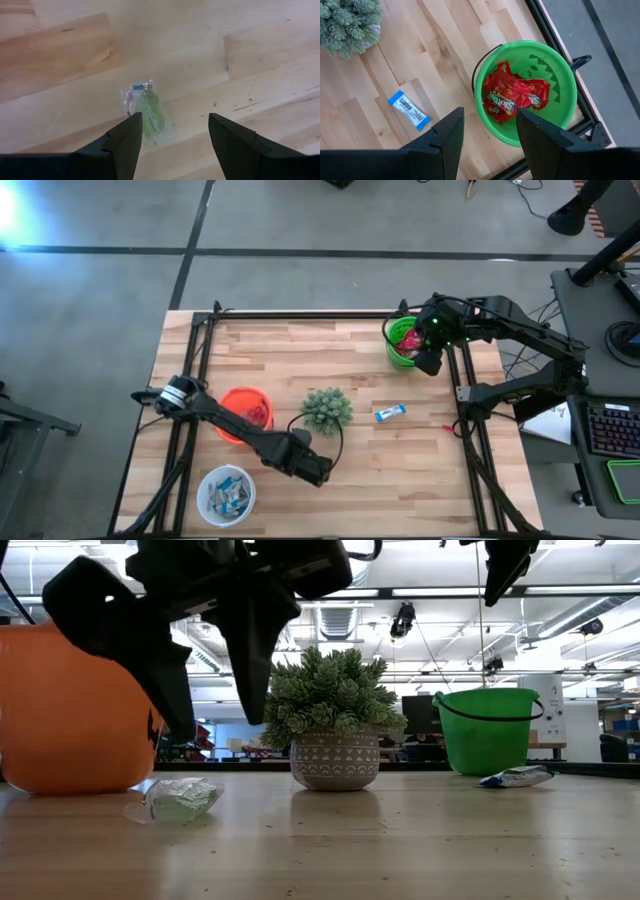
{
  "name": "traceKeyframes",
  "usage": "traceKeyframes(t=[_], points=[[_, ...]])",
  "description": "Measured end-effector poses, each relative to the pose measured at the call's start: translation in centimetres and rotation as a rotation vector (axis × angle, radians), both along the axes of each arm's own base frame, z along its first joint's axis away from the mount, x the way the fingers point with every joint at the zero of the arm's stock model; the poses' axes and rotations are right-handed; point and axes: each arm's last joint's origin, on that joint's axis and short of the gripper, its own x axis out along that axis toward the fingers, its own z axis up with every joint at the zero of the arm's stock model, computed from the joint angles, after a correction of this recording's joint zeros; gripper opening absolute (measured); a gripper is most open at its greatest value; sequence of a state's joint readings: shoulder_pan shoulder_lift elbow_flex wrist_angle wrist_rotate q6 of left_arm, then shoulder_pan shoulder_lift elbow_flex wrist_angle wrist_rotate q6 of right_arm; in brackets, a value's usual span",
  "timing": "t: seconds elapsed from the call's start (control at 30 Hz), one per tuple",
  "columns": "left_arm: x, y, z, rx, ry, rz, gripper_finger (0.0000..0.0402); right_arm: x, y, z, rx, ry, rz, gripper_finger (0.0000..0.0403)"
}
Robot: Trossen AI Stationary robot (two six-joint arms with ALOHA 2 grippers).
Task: Sort candy
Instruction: Put the green gummy into the orange bucket
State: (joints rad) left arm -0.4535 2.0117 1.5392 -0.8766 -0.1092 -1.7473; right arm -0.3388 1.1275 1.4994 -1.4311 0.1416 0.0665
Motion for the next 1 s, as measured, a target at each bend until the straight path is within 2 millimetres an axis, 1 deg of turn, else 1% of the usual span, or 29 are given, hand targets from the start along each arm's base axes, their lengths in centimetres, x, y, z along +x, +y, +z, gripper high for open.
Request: traceKeyframes(t=[0.1,0.6,0.77,1.0], points=[[-0.1,0.0,-0.4,0.004,-0.001,0.005,0.021,0.0,0.0,0.0,0.0,0.0,0.0,0.0171],[-0.3,0.0,-0.8,0.005,-0.001,0.017,0.0209,0.0,0.0,0.0,-0.003,0.002,0.007,0.0171],[-0.5,-0.5,-0.8,-0.014,0.008,0.004,0.0209,0.0,0.0,0.0,-0.005,0.004,0.013,0.0171],[-0.8,-0.4,-1.5,0.005,0.031,0.043,0.0209,0.0,0.0,0.0,-0.005,0.004,0.015,0.0171]])
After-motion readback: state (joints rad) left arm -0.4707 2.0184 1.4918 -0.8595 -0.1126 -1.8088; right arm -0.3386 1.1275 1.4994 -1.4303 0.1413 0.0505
